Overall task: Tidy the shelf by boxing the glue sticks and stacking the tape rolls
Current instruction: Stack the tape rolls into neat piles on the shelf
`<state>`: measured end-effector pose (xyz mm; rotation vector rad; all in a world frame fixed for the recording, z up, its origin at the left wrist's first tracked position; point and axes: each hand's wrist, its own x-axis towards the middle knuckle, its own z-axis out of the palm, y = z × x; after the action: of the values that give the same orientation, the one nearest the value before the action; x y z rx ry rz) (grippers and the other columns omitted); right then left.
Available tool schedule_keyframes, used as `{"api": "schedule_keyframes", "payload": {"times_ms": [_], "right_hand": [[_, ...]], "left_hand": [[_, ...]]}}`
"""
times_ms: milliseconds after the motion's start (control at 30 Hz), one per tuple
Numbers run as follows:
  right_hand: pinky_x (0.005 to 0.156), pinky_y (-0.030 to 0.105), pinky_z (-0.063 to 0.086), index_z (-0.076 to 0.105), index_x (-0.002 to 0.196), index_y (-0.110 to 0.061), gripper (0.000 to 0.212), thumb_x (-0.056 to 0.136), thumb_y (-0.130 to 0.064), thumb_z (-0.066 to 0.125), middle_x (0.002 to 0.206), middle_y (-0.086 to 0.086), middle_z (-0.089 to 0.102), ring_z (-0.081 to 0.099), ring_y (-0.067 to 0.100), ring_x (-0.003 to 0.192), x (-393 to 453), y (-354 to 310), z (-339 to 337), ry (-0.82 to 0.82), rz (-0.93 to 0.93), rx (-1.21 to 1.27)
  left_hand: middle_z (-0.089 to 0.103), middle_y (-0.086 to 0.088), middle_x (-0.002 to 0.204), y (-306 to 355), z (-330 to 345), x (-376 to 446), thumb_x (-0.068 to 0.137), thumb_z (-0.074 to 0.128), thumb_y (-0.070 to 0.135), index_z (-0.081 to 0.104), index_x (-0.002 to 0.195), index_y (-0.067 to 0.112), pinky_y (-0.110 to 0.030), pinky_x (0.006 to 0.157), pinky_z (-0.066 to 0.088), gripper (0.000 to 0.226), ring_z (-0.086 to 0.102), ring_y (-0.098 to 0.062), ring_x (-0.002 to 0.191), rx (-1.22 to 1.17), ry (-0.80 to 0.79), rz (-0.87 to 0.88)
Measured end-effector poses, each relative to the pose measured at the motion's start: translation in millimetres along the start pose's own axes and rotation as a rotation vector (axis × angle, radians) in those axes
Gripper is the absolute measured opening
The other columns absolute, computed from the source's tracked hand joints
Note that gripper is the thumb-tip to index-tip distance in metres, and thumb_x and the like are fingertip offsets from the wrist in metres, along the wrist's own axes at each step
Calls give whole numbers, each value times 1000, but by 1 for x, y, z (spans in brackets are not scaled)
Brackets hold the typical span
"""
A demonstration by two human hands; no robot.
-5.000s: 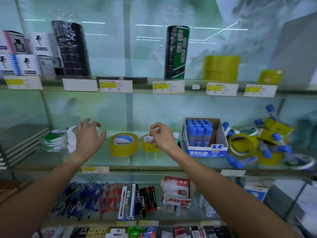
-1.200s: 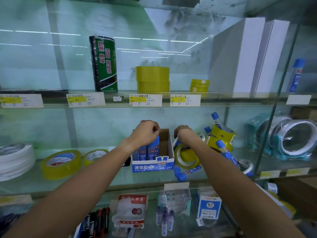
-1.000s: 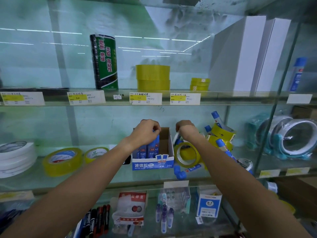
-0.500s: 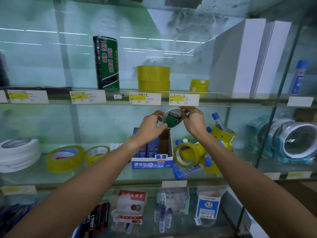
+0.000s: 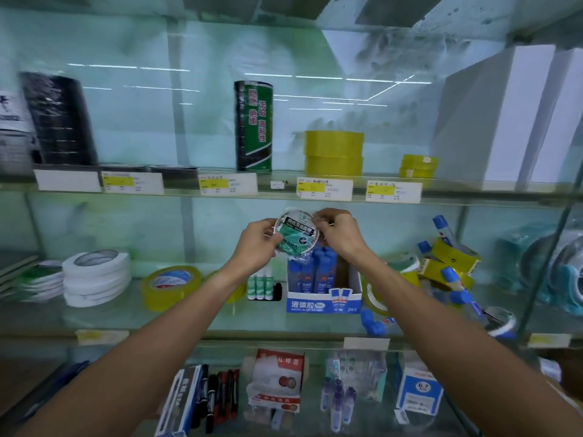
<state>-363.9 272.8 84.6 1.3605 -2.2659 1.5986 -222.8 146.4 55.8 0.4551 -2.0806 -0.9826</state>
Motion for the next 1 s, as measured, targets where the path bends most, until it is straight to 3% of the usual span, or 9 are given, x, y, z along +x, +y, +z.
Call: {"api": "schedule_keyframes", "payload": {"times_ms": [133,200,300,400,467,633,767,900,1000], "right_hand": [[43,16,47,68,97,-7,14,96,-6,54,77,8,66,56,2,40,0,-21,42,-61,48,76],[50,23,54,68,100,-2,15,96,-7,54,66,9,62,59,13,47,-1,-31,66,-79,105,148],[61,37,60,67,94,-2,15,96,-8,53,62,11,61,59,22,54,0,-45,103,-111,188,259],[63,39,61,67,93,0,15,96,-8,54,62,12,62,62,22,53,-2,-62,138,-153,231,306],[65,41,61,67,90,2,16,95,-8,55,61,13,62,62,23,53,-6,-75,162,-184,239,324],[65,41,61,67,76,-1,23,94,-7,55,59,13,61,62,25,51,-13,-104,218,-249,248,332],[62,39,61,66,79,-3,20,95,-9,54,63,12,62,61,23,52,-17,-126,254,-284,246,358],[62,40,59,63,91,-6,15,95,-17,54,77,11,63,61,22,55,-21,-141,281,-316,214,363],[60,41,58,63,97,-6,15,95,-18,54,78,9,63,61,19,51,-26,-145,292,-358,196,329]], "left_hand": [[65,-9,99,-24,-35,-12,93,56,8,60,125,9,-24,55,47,32,57,-9,53,21,104,-36],[56,-10,111,-34,-52,-22,91,62,17,55,129,14,-21,62,46,39,62,-11,65,87,200,-23],[42,-2,123,-46,-73,-38,78,75,37,47,129,15,-28,80,47,62,59,-16,90,219,268,14],[37,-3,131,-64,-97,-48,62,80,55,41,134,11,-38,98,44,93,46,-22,118,391,293,62],[37,-5,135,-77,-114,-51,59,79,59,39,138,11,-41,103,40,101,40,-24,125,492,323,42],[46,-6,132,-99,-155,-60,65,74,54,42,138,11,-40,97,34,91,42,-26,123,611,402,19],[48,-6,130,-115,-191,-67,59,56,68,43,138,12,-40,98,30,97,40,-27,124,622,445,-62],[48,-8,132,-136,-237,-62,65,71,51,44,137,18,-44,100,30,84,38,-29,124,585,529,-174],[49,-12,133,-160,-279,-54,66,75,49,45,135,16,-47,104,28,82,39,-30,124,585,576,-300]]}}
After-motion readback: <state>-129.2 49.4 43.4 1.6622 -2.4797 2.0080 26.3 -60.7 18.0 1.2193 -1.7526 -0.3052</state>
